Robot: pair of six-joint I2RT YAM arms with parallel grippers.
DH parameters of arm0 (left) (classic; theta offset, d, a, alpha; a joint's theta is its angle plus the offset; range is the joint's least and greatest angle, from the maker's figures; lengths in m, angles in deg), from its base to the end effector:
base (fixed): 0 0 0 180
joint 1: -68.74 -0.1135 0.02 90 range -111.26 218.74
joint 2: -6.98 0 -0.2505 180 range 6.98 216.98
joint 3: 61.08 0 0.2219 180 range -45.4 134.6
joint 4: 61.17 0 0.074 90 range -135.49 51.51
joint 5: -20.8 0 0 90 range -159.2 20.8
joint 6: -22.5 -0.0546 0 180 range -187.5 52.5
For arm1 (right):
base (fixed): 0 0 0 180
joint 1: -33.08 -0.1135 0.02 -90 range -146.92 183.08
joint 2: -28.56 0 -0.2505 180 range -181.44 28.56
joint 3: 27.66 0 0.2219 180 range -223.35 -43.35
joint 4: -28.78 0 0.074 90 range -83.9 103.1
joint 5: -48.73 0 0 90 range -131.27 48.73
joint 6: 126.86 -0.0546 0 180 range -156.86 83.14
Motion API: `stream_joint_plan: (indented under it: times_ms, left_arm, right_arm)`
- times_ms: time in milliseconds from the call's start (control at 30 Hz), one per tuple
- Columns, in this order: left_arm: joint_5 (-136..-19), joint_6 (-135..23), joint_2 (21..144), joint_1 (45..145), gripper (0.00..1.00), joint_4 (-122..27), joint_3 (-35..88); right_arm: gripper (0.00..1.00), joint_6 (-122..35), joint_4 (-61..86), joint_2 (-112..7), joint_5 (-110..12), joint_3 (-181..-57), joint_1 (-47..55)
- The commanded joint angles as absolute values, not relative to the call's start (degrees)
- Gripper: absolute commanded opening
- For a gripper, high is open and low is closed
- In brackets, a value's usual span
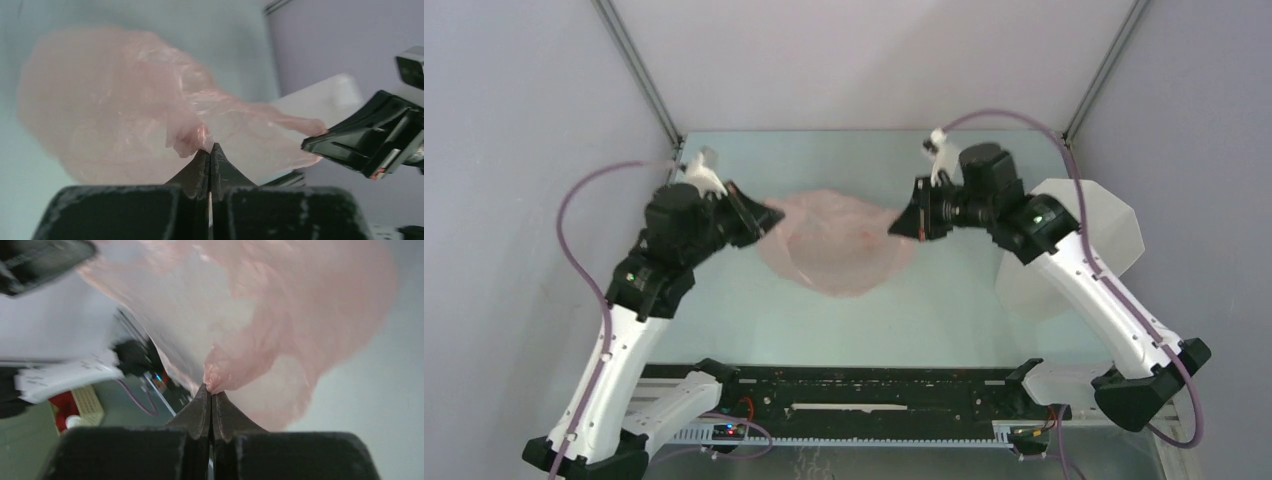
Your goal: Put the trash bags into the trash bin
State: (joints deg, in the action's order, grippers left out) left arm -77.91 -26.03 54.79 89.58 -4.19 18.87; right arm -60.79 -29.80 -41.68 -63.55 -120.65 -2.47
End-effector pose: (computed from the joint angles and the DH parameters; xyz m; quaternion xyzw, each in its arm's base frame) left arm 0.1427 -0.0632 0.3634 -0.1102 0.8339 -0.3325 0.4264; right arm 0.1840 0.1569 0.3622 -0.1759 0.8602 0.3710 0.3026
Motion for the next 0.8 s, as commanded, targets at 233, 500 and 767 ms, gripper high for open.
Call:
stream_joint_plan:
  times_ms: [233, 500, 767]
  left_arm:
    - [-87.3, -22.8, 60.9, 91.5, 0.0, -12.2, 42.0]
    - [-80.5, -25.4, 55.5, 94.1, 0.0, -12.3, 36.6]
    - [-60.4, -31.8, 48.2, 94.1, 0.0, -2.4, 33.1]
  right_arm:
    - [0.0, -65.5, -24.8, -44.5, -68.6, -139.1, -6.0]
    - [0.09, -65.7, -27.9, -41.9, -66.0, -134.6, -7.3]
    - [0.4, -66.9, -29.7, -36.6, -60.4, -127.9, -7.3]
